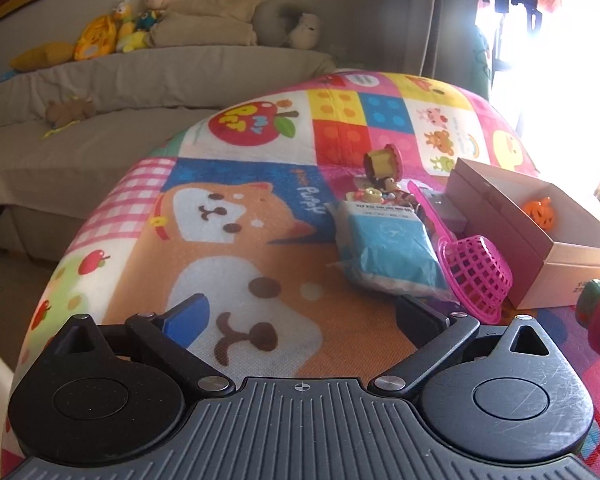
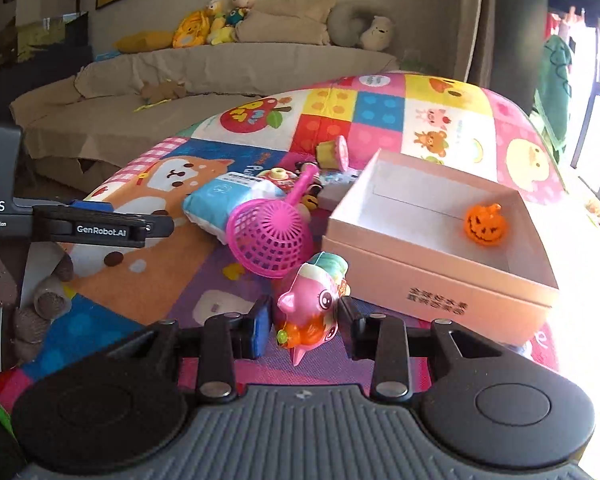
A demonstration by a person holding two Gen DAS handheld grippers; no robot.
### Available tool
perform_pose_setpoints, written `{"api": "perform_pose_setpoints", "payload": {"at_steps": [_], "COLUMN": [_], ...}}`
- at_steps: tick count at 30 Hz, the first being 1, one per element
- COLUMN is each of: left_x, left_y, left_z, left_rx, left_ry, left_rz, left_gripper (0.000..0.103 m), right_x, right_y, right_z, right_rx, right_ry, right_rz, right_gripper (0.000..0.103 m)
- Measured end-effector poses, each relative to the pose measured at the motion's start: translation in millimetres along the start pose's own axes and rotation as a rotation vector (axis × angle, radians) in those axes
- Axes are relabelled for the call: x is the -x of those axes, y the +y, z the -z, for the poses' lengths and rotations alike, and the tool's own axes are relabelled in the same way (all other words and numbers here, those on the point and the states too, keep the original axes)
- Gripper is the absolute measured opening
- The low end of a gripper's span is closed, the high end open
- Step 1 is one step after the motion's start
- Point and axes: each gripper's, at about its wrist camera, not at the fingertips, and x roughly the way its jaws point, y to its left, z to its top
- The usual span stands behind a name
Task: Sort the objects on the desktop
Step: 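Grasp the pink pig toy with the right tool and lift it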
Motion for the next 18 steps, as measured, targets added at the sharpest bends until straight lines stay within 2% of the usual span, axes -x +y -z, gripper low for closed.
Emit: {"api": "perform_pose_setpoints", "payload": {"at_steps": [5,7,8,9,15,18], "left_x": [-1,-1,-1,-2,-9,-15], "left_y": [-17,-26,-30,-36,-70,-82], "left_z": [-2,-4,-5,-6,-15,-20], "left_rx": [-0.095,-0.12,-0.131,-0.151,-0.273,-0.319], "left_ry": [0.006,0.012,0.011,0.006,-0.028,-0.044], "left_rz": [0.01,0.04,0.049,0.06,0.058,0.068], "left_gripper": [0.102,0.102,0.102,0.103,0.103,0.103], "right_x": [-3,-5,-6,-6,-11,-12], "right_y": [-36,-44,-46,-49,-55,-55], "right_z": [24,31,34,37,43,42], "right_rx": [-0.125,-0.146,-0.155,-0.166,-0.208,-0.22], "right_ry": [0.029,0.021,0.009,-0.006,-0.036,-0.053], "right_rz": [0.131,0.19,0.214,0.231,0.236,0.22], "right_gripper": [0.038,0.054,0.073,0.086,0.092,0.101]}}
